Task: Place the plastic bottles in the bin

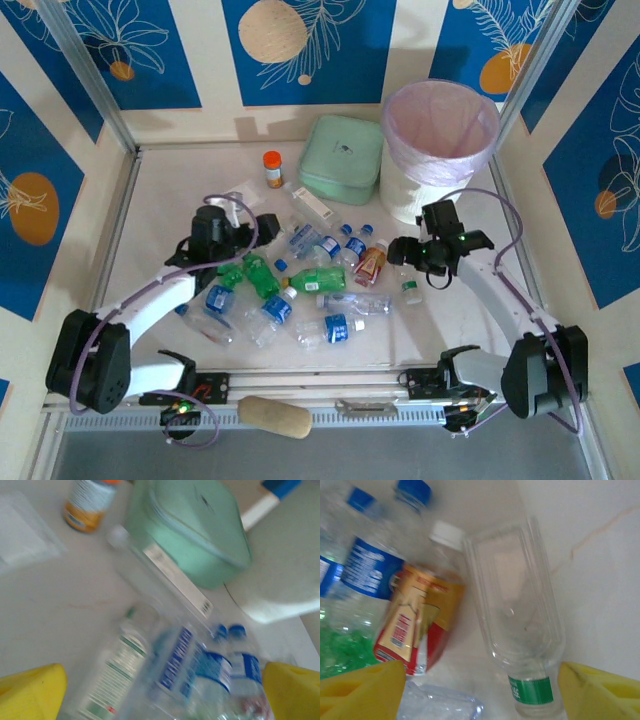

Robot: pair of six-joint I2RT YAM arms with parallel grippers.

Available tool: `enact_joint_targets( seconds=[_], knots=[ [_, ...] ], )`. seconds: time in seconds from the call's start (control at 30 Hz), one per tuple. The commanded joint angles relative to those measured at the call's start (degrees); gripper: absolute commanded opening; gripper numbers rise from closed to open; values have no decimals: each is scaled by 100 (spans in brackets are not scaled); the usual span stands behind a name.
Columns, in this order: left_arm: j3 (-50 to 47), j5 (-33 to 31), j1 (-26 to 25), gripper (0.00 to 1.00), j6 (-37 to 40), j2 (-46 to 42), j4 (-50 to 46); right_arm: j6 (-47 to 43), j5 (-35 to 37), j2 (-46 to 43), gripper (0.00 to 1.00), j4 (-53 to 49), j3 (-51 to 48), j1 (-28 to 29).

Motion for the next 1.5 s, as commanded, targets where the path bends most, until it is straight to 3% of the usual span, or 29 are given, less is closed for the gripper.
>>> enact_joint_targets(
  seconds=[0.0,0.27,0.9,1.17,1.33,1.47],
  knots=[
    [278,-482,-482,100,-243,-83,-218,-55,-170,349,79,-397,122,54],
    [832,-449,-927,100,-349,493,-213,-300,659,1433,77,-192,505,161],
    [832,-567,-930,100,-203,362,-425,-648,943,2890,75,463,1024,242],
    [832,-655,-931,100,-262,417,-329,-792,1119,2547,60,439,906,354],
    [743,-798,-932,100,-450,450,-207,-858,1247,1895,55,280,880,469],
    [524,-1090,-907,100,-724,428,54,-939,950,1211,54,264,902,686]
  ],
)
